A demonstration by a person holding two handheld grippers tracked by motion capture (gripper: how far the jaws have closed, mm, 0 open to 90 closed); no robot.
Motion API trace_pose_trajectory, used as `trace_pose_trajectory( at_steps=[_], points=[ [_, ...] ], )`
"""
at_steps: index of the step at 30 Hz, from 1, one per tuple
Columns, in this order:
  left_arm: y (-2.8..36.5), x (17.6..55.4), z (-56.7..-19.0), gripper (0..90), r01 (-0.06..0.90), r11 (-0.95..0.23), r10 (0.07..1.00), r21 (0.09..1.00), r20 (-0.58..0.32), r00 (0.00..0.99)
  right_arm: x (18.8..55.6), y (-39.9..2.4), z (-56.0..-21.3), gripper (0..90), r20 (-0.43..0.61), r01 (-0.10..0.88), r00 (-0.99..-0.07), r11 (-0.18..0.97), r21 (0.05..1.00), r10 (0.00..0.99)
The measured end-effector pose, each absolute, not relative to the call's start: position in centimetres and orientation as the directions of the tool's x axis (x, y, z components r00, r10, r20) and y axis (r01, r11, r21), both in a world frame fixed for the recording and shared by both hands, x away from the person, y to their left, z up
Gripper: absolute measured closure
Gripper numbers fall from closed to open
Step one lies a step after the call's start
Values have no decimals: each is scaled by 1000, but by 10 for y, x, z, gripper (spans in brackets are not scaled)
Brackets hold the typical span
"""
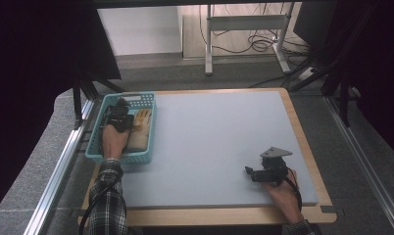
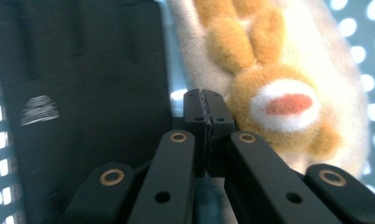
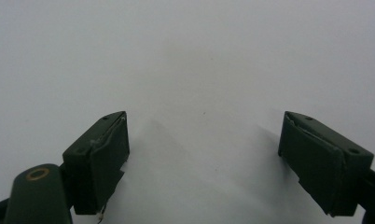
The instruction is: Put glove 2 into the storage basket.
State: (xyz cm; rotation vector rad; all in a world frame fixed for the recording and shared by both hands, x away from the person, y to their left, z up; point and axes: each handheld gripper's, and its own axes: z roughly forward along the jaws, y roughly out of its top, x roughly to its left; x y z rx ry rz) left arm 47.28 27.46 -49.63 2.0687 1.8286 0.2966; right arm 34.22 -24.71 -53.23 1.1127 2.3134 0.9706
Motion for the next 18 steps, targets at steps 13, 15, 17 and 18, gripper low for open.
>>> trace_pose_trajectory(
  at_steps=[13, 15, 17, 18],
  points=[
    [281, 468, -495, 729, 892, -82, 993, 445, -45, 114, 342, -247, -532, 157, -52, 519, -607, 445, 730, 793],
    [285, 466, -493, 663, 888, -79, 993, 454, -43, 110, 342, -247, -532, 157, -52, 519, -607, 445, 730, 793],
    [287, 465, -490, 608, 882, -78, 993, 464, -41, 110, 342, -247, -532, 157, -52, 519, -606, 445, 730, 793],
    [287, 464, -489, 587, 880, -78, 993, 468, -42, 110, 342, -247, -532, 157, -52, 519, -606, 444, 730, 793]
  ],
)
